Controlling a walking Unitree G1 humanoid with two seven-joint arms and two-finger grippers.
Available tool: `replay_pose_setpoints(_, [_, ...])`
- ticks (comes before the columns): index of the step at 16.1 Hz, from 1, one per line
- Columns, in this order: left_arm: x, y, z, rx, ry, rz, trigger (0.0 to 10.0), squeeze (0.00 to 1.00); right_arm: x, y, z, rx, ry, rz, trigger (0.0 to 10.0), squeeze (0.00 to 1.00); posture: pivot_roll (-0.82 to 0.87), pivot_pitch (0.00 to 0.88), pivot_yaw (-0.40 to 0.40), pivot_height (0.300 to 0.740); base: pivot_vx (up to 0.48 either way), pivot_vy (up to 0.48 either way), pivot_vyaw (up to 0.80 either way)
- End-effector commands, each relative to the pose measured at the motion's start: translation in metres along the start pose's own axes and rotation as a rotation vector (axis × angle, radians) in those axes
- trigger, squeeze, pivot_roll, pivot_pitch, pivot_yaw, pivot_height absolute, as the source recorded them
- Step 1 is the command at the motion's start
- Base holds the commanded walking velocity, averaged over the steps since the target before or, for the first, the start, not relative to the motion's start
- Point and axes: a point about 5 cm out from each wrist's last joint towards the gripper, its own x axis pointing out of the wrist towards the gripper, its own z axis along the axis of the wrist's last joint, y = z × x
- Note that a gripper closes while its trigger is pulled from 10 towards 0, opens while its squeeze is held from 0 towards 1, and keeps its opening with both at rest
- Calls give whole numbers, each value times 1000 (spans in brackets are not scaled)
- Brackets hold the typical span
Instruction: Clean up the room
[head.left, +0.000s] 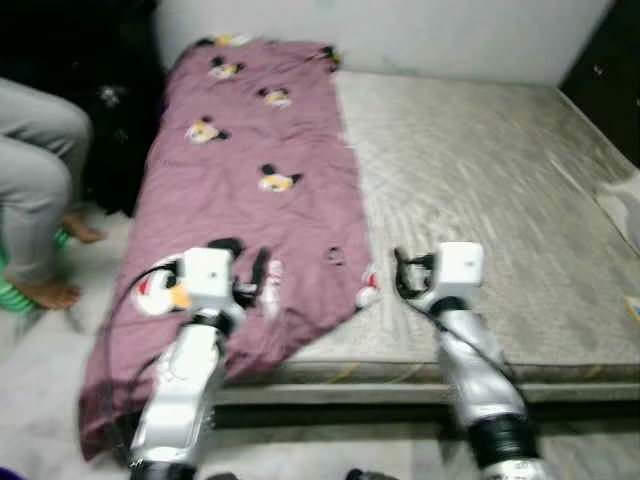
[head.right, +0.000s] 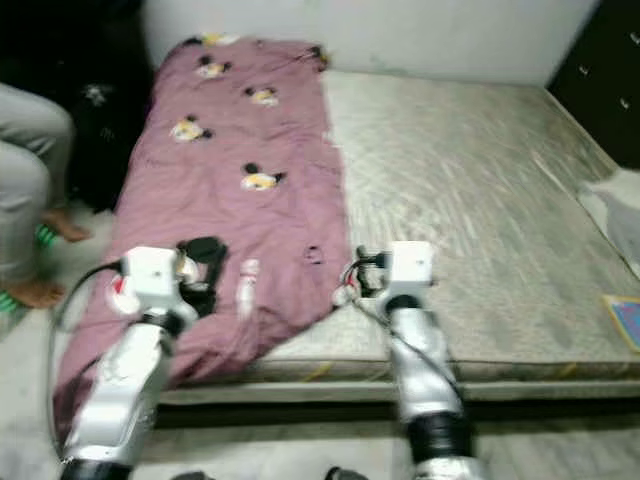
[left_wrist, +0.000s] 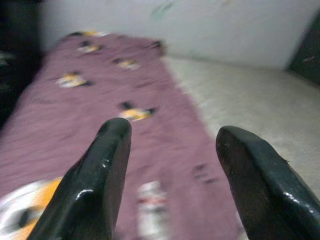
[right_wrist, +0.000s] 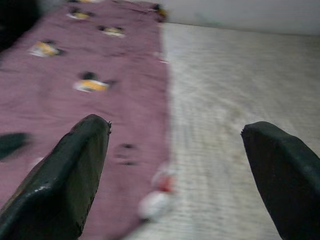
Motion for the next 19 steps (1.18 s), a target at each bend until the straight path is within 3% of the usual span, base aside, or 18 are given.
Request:
replay_pose_setpoints(1, [1, -9, 2, -10, -7, -20, 10000, 0, -1, -10, 1, -25, 0, -20, 10000, 0, -18, 122, -79, 740, 0, 480, 0])
replay_pose_setpoints(4, [2, -9, 2, -10, -11, -19, 10000, 0, -1, -10, 0, -27, 3, -17, 10000, 0, -17, 119, -80, 740, 0, 480, 0])
replay_pose_setpoints(12, [1, -11, 5, -10, -37, -36, 10000, 0, -1, -10, -1, -30, 10, -13, 10000, 0, -18, 112, -81, 740, 0, 0, -161])
replay_pose_setpoints(19, [0, -10, 6, -13, -40, -38, 10000, 0, -1, -8, -1, -31, 12, -10, 10000, 0, -18, 118, -79, 740, 289, 0, 0])
